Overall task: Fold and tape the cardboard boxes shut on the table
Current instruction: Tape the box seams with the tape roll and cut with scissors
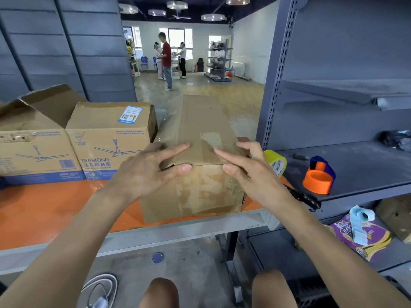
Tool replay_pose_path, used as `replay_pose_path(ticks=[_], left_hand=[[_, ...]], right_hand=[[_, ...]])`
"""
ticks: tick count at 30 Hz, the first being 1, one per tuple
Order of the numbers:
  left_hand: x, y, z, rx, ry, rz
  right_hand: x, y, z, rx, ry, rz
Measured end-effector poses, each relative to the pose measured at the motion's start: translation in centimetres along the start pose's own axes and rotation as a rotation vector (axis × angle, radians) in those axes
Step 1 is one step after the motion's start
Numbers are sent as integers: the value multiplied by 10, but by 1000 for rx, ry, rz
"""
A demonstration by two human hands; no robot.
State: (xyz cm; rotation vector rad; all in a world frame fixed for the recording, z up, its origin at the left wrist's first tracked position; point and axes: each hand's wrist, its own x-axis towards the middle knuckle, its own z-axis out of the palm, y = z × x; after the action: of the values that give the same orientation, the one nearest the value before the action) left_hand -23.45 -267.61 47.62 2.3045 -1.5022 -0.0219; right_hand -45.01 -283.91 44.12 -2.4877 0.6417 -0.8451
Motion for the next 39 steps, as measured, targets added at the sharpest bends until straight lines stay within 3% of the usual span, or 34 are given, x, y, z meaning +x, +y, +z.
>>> replay_pose_path(ticks=[16, 20, 22, 24, 26, 29, 35, 39], left_hand=[[-11, 4, 15, -25, 235, -1], [-11, 4, 15, -14, 211, 3], [-12, 3, 14, -8, 194, -5], [-12, 5, 13, -6, 180, -12], [-12, 7, 11, -4, 175, -19], [-13, 10, 9, -5, 169, -38], [-15, 15, 8, 21, 173, -37], [-18, 25, -1, 159, 43, -83]], right_hand=[[-6, 22, -18, -26, -41, -79], [-9, 66, -43, 62, 106, 83], [-6, 95, -53, -85, 167, 209], [-4, 121, -61, -265, 105, 393], [-6, 140, -62, -352, -83, 571], [-14, 151, -48, -399, -340, 641], [-23, 151, -38, -456, -191, 553], [-28, 149, -38, -511, -75, 459]])
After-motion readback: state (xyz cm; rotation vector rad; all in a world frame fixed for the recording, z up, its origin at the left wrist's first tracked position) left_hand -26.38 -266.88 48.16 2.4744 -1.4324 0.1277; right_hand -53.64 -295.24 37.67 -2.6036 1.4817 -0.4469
